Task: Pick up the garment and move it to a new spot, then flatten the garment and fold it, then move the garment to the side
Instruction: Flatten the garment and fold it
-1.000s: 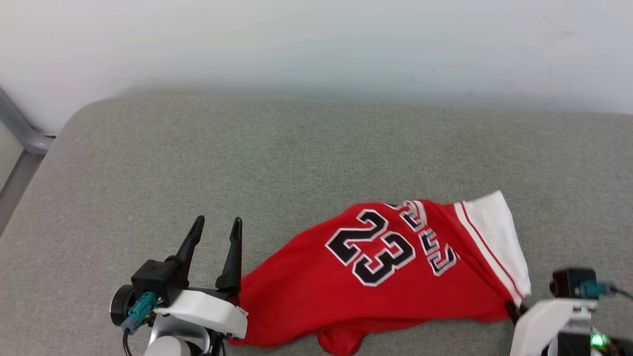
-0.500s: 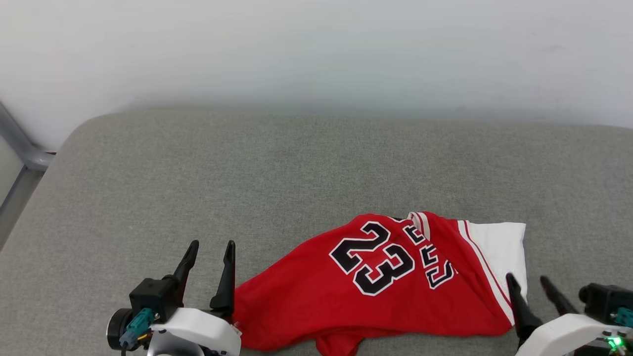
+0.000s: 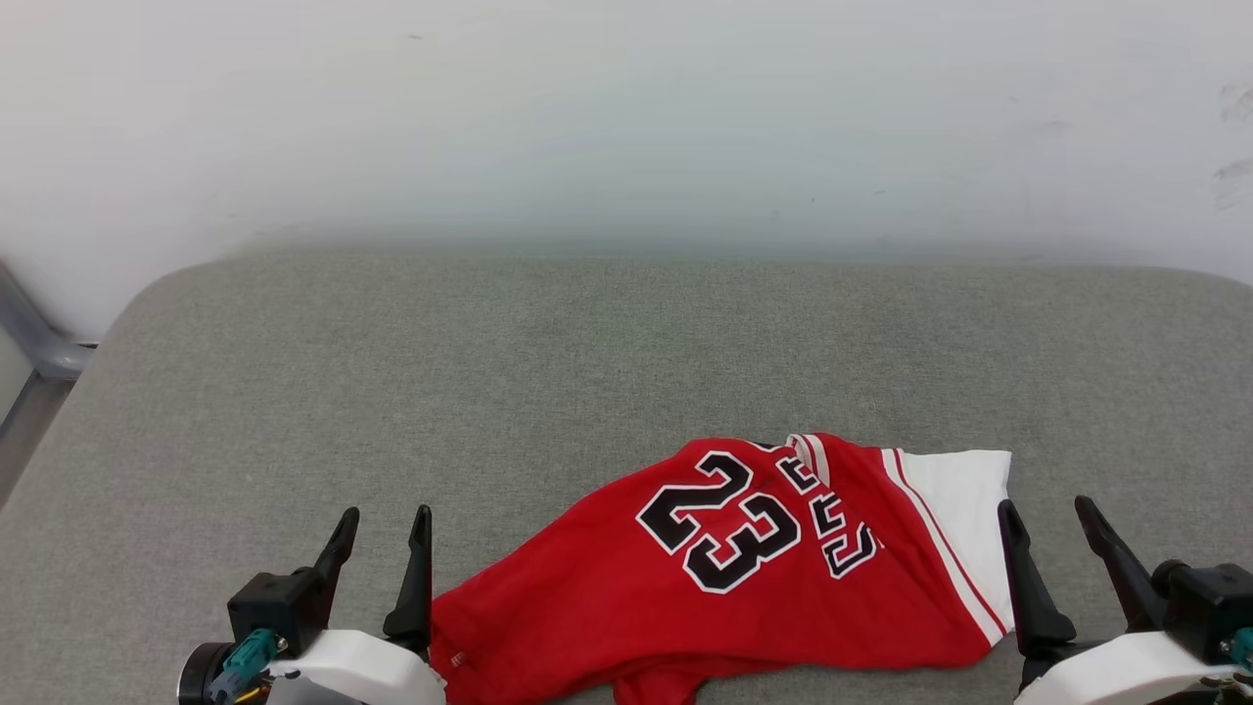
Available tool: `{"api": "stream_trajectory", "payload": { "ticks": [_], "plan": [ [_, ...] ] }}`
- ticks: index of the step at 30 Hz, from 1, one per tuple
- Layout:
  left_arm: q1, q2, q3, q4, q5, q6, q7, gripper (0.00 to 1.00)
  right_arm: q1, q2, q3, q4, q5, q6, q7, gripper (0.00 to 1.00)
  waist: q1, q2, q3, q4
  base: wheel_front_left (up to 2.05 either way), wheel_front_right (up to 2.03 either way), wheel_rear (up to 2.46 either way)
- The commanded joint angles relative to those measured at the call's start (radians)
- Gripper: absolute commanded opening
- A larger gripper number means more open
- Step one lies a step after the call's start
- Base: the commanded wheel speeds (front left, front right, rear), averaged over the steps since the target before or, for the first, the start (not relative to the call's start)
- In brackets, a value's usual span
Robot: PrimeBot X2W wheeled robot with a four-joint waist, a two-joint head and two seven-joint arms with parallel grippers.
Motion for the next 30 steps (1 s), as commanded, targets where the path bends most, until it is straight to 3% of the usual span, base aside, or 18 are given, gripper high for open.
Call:
{"api": "stream_trajectory", "payload": {
  "ticks": [1,7,15,22,30],
  "plan": [
    [0.011,0.009,0.000,-0.002,0.001,0.007,0.009,1.00,0.022,0.001,0.004,-0.024,-0.008,0.000,0.012,1.00,0.0001,-0.0001,-0.003,-0.004,0.00,0.00,0.00],
    [-0.036,0.025,-0.022,-0.006,0.006,-0.001,0.066,1.00,0.050,0.001,0.016,-0.097,-0.010,0.000,0.056,1.00,0.0001,-0.0001,0.004,-0.018,0.00,0.00,0.00],
    [-0.204,0.043,-0.133,0.020,-0.027,-0.043,0.245,1.00,0.032,0.001,0.029,-0.139,-0.001,0.000,0.091,1.00,0.0001,-0.0001,0.064,-0.048,0.00,0.00,0.00],
    [-0.358,0.071,-0.263,0.108,-0.112,-0.052,0.458,1.00,-0.009,0.001,0.045,-0.129,0.013,0.000,0.085,1.00,0.0001,-0.0001,0.138,-0.091,0.00,0.00,0.00],
    [-0.442,0.149,-0.454,0.207,-0.231,-0.052,0.647,1.00,-0.046,0.001,0.051,-0.101,0.029,0.000,0.068,1.00,0.0001,-0.0001,0.199,-0.131,0.00,0.00,0.00]
  ]
}}
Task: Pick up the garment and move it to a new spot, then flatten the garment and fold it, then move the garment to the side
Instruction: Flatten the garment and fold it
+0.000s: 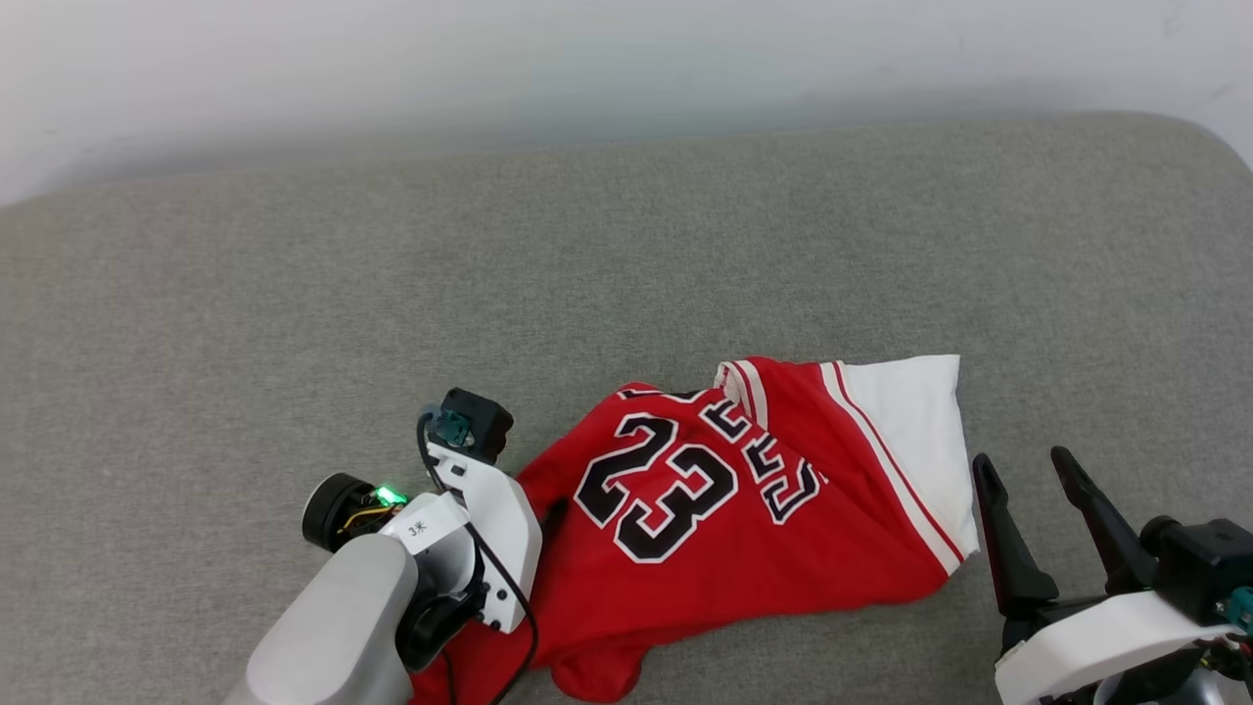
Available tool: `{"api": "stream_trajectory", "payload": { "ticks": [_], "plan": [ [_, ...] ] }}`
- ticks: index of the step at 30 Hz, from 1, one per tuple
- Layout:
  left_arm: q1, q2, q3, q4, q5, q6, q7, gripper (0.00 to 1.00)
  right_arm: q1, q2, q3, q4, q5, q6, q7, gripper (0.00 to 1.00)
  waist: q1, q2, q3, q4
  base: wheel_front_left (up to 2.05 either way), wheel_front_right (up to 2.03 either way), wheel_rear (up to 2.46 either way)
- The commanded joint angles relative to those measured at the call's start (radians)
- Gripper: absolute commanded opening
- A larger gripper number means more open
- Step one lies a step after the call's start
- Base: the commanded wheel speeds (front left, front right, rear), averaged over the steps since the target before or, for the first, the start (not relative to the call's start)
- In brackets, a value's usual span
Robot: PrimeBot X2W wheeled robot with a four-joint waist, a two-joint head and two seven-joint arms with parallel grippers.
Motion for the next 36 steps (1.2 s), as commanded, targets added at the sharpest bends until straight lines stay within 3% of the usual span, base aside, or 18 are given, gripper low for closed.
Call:
{"api": "stream_trajectory", "payload": {
  "ticks": [1,8,9,10,11,18,23,28,36],
  "plan": [
    [-0.023,0.017,-0.037,0.030,-0.024,0.001,0.037,1.00,-0.020,0.001,0.002,0.008,0.006,0.000,-0.005,1.00,-0.0001,0.0000,0.023,-0.017,0.00,0.00,0.00],
    [-0.003,0.032,-0.156,0.165,-0.123,0.000,0.215,0.99,-0.036,0.001,0.005,0.026,0.010,0.000,-0.015,1.00,-0.0001,0.0000,0.035,-0.030,0.00,0.00,0.00],
    [0.004,0.031,-0.171,0.169,-0.139,-0.001,0.224,0.46,-0.035,0.001,0.004,0.028,0.011,0.000,-0.016,1.00,-0.0001,0.0000,0.033,-0.031,0.00,0.00,0.00],
    [0.002,0.033,-0.184,0.164,-0.143,-0.001,0.212,0.14,-0.034,0.001,0.005,0.031,0.012,0.000,-0.017,1.00,-0.0001,0.0000,0.033,-0.032,0.00,0.00,0.00],
    [-0.003,0.038,-0.191,0.161,-0.140,-0.001,0.192,0.00,-0.033,0.001,0.002,0.032,0.013,0.000,-0.017,1.00,-0.0001,0.0000,0.031,-0.031,0.00,0.00,0.00],
    [-0.077,0.054,-0.168,0.085,-0.073,0.026,-0.019,0.00,-0.018,0.001,-0.023,0.052,0.014,0.000,-0.012,1.00,-0.0001,0.0000,-0.005,-0.003,0.00,0.00,0.00],
    [-0.086,0.051,-0.179,-0.035,-0.027,0.056,-0.085,0.00,-0.005,0.001,-0.042,0.055,0.013,0.000,-0.005,1.00,-0.0001,0.0000,-0.039,0.019,0.00,0.00,0.00],
    [-0.031,0.035,-0.233,-0.215,0.008,0.072,-0.091,0.00,0.007,0.001,-0.059,0.047,0.005,0.000,0.011,1.00,-0.0001,0.0000,-0.078,0.039,0.00,0.00,0.00],
    [0.064,-0.009,-0.440,-0.363,0.027,0.025,-0.024,0.00,0.008,0.001,-0.072,0.023,-0.003,0.000,0.028,1.00,-0.0001,0.0000,-0.086,0.055,0.00,0.00,0.00]
  ]
}}
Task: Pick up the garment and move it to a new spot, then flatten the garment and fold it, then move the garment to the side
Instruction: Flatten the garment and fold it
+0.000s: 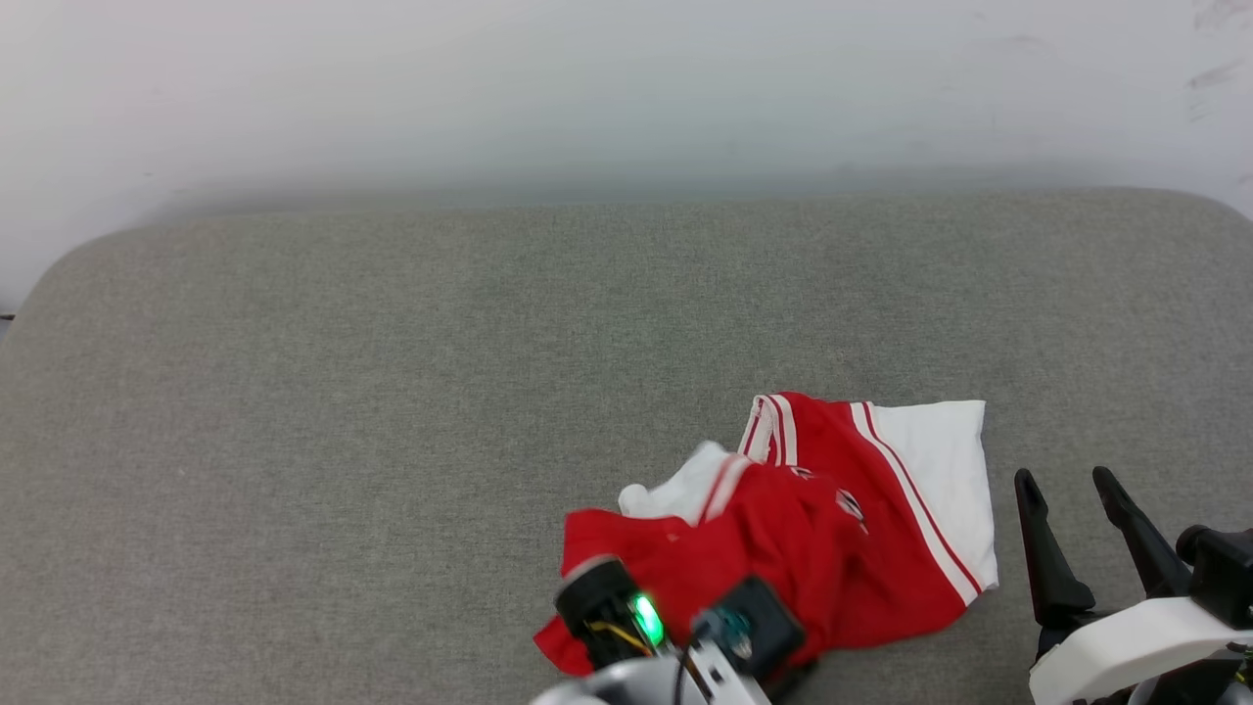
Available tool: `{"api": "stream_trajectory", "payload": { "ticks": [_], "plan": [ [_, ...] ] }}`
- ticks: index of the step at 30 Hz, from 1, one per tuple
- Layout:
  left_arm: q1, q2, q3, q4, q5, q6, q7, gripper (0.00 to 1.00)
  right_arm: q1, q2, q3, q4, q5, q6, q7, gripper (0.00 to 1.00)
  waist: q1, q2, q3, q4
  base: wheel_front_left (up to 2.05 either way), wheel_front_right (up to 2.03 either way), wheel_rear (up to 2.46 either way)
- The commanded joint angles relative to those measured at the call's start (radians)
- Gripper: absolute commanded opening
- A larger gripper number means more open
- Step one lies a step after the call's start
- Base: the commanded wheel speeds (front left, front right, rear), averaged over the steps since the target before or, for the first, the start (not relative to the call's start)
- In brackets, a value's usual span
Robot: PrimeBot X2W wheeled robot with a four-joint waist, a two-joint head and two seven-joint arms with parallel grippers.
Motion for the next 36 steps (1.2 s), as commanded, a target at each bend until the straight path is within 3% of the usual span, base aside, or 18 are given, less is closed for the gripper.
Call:
{"api": "stream_trajectory", "payload": {
  "ticks": [1,7,12,13,14,20,25,26,30,36],
  "plan": [
    [0.016,-0.005,-0.032,0.003,-0.001,-0.009,0.008,0.00,-0.001,0.001,0.002,-0.005,-0.003,-0.001,0.002,1.00,0.0001,-0.0001,0.004,-0.001,0.00,0.00,0.00],
    [0.023,-0.030,-0.193,0.068,-0.033,-0.027,0.025,0.00,-0.012,0.001,0.007,-0.012,-0.004,-0.001,0.004,1.00,0.0001,-0.0001,0.026,-0.013,0.00,0.00,0.00],
    [-0.006,-0.044,-0.265,0.136,-0.083,-0.028,-0.002,0.00,-0.019,0.001,0.008,-0.013,-0.005,-0.001,-0.001,1.00,0.0001,-0.0001,0.043,-0.026,0.00,0.00,0.00],
    [-0.011,-0.046,-0.270,0.144,-0.088,-0.028,-0.015,0.38,-0.020,0.001,0.008,-0.014,-0.006,-0.001,-0.003,1.00,0.0001,-0.0001,0.044,-0.027,0.00,0.00,0.00],
    [-0.016,-0.048,-0.269,0.152,-0.086,-0.028,-0.035,1.00,-0.019,0.001,0.006,-0.013,-0.006,-0.001,-0.003,1.00,0.0001,-0.0001,0.044,-0.026,0.00,0.00,0.00],
    [-0.041,-0.053,-0.229,0.158,-0.048,-0.008,-0.186,1.00,-0.015,0.001,-0.003,-0.007,-0.007,-0.001,-0.005,1.00,0.0001,-0.0001,0.024,-0.009,0.00,0.00,0.00],
    [-0.025,-0.043,-0.182,0.123,-0.038,0.038,-0.298,1.00,-0.007,0.001,-0.002,-0.003,-0.008,-0.001,0.000,1.00,0.0001,-0.0001,-0.008,0.008,0.00,0.00,0.00],
    [-0.037,-0.017,-0.094,0.105,-0.069,0.099,-0.332,1.00,0.003,0.001,0.001,-0.003,-0.005,-0.001,0.006,1.00,0.0001,-0.0001,-0.030,0.018,0.00,0.00,0.00],
    [-0.060,-0.002,-0.019,0.133,-0.142,0.128,-0.285,1.00,0.008,0.001,0.006,-0.002,0.000,-0.001,0.008,1.00,0.0001,-0.0001,-0.033,0.017,0.00,0.00,0.00],
    [-0.136,0.022,0.042,0.222,-0.216,0.122,-0.178,1.00,-0.009,0.001,0.014,-0.010,0.000,-0.001,0.005,1.00,0.0001,-0.0001,0.002,-0.001,0.00,0.00,0.00]
  ]
}}
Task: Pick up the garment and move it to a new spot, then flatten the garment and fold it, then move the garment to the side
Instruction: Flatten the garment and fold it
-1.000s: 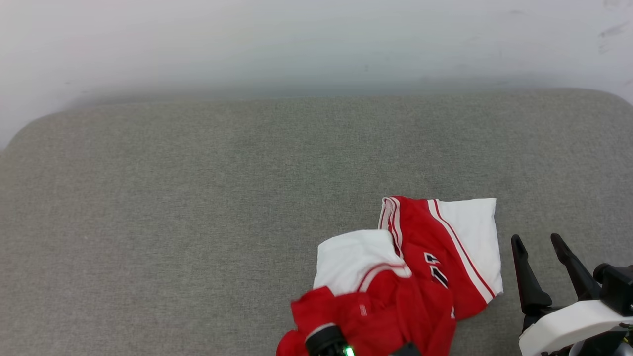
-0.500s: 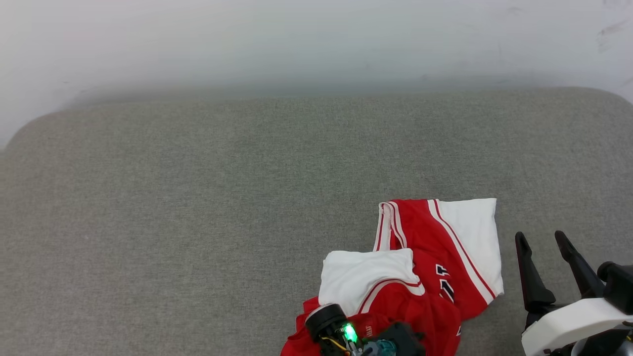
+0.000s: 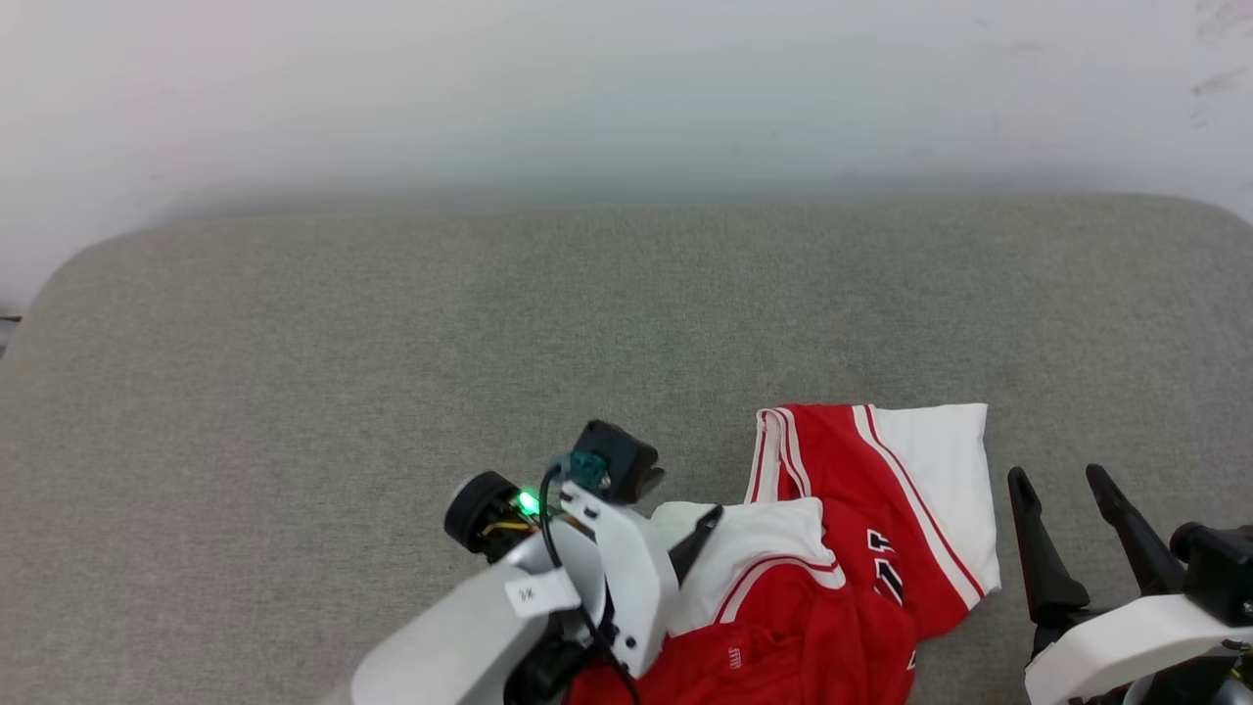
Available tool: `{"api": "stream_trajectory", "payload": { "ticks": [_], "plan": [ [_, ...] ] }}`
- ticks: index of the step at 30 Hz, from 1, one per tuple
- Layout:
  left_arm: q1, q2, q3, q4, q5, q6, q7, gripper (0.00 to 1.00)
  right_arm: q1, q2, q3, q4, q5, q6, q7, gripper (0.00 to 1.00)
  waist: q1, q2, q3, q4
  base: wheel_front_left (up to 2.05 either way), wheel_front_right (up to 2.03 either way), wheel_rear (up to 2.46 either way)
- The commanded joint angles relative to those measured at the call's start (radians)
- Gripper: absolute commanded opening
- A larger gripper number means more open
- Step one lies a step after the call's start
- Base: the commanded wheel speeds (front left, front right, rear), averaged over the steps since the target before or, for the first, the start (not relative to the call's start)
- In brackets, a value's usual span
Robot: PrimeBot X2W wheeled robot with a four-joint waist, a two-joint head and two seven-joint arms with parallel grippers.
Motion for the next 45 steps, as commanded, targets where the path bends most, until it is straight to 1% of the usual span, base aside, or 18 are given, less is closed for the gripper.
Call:
{"api": "stream_trajectory", "payload": {
  "ticks": [1,7,12,16,18,19,20,21,22,24,27,30,32,35,37,41,45],
  "plan": [
    [-0.037,0.008,0.003,0.033,-0.010,-0.011,0.038,1.00,-0.011,0.001,0.000,-0.008,-0.002,0.000,-0.004,1.00,0.0000,-0.0001,0.023,-0.011,0.00,0.00,0.00],
    [-0.134,0.007,-0.040,0.157,-0.002,-0.069,0.152,1.00,-0.034,0.001,0.006,-0.017,-0.009,0.000,-0.004,1.00,0.0000,-0.0001,0.081,-0.035,0.00,0.00,0.00],
    [-0.193,0.003,-0.097,0.255,0.032,-0.113,0.206,1.00,-0.050,0.001,0.006,-0.014,-0.007,0.000,-0.009,1.00,0.0000,-0.0001,0.118,-0.054,0.00,0.00,0.00],
    [-0.221,-0.002,-0.161,0.331,0.051,-0.137,0.253,1.00,-0.057,0.001,0.009,-0.009,-0.003,0.000,-0.014,1.00,0.0000,-0.0001,0.136,-0.064,0.00,0.00,0.00],
    [-0.225,0.002,-0.214,0.367,0.069,-0.147,0.285,1.00,-0.060,0.001,0.011,-0.005,-0.001,0.000,-0.016,1.00,0.0000,-0.0001,0.141,-0.067,0.00,0.00,0.00],
    [-0.222,0.002,-0.239,0.380,0.070,-0.150,0.297,0.73,-0.063,0.001,0.011,-0.004,-0.001,0.000,-0.015,1.00,0.0000,-0.0001,0.143,-0.068,0.00,0.00,0.00],
    [-0.220,0.003,-0.267,0.393,0.074,-0.153,0.309,0.42,-0.065,0.001,0.012,-0.003,-0.001,0.000,-0.016,1.00,0.0000,-0.0001,0.144,-0.069,0.00,0.00,0.00],
    [-0.222,0.005,-0.291,0.400,0.079,-0.156,0.313,0.06,-0.067,0.001,0.011,-0.002,-0.002,0.000,-0.017,1.00,0.0000,-0.0001,0.145,-0.070,0.00,0.00,0.00],
    [-0.220,0.005,-0.311,0.403,0.076,-0.157,0.309,0.00,-0.067,0.001,0.011,-0.001,-0.002,0.000,-0.018,1.00,0.0000,-0.0001,0.144,-0.072,0.00,0.00,0.00],
    [-0.219,0.004,-0.324,0.401,0.069,-0.158,0.302,0.00,-0.066,0.001,0.010,0.000,-0.003,0.000,-0.018,1.00,0.0000,-0.0001,0.143,-0.073,0.00,0.00,0.00],
    [-0.241,0.012,-0.329,0.396,0.054,-0.154,0.248,0.00,-0.062,0.001,0.002,0.004,-0.003,0.000,-0.019,1.00,0.0000,-0.0001,0.134,-0.069,0.00,0.00,0.00],
    [-0.274,0.016,-0.297,0.393,0.045,-0.151,0.176,0.00,-0.053,0.001,-0.003,0.011,0.002,0.000,-0.016,1.00,0.0000,-0.0001,0.118,-0.057,0.00,0.00,0.00],
    [-0.290,0.022,-0.269,0.387,0.038,-0.136,0.127,0.00,-0.046,0.001,-0.007,0.016,0.005,0.000,-0.013,1.00,0.0000,-0.0001,0.105,-0.048,0.00,0.00,0.00],
    [-0.313,0.044,-0.224,0.368,0.037,-0.095,0.058,0.00,-0.038,0.001,-0.011,0.021,0.008,0.000,-0.011,1.00,0.0000,-0.0001,0.082,-0.031,0.00,0.00,0.00],
    [-0.320,0.075,-0.185,0.349,0.027,-0.060,0.011,0.00,-0.031,0.001,-0.018,0.023,0.010,0.000,-0.009,1.00,0.0000,-0.0001,0.070,-0.019,0.00,0.00,0.00],
    [-0.327,0.154,-0.115,0.298,0.013,0.006,-0.052,0.00,-0.022,0.001,-0.024,0.026,0.017,0.000,-0.008,1.00,0.0000,-0.0001,0.055,0.002,0.00,0.00,0.00],
    [-0.283,0.242,-0.053,0.252,-0.017,0.061,-0.088,0.00,-0.019,0.001,-0.023,0.029,0.027,0.000,-0.010,1.00,0.0000,-0.0001,0.048,0.011,0.00,0.00,0.00]
  ]
}}
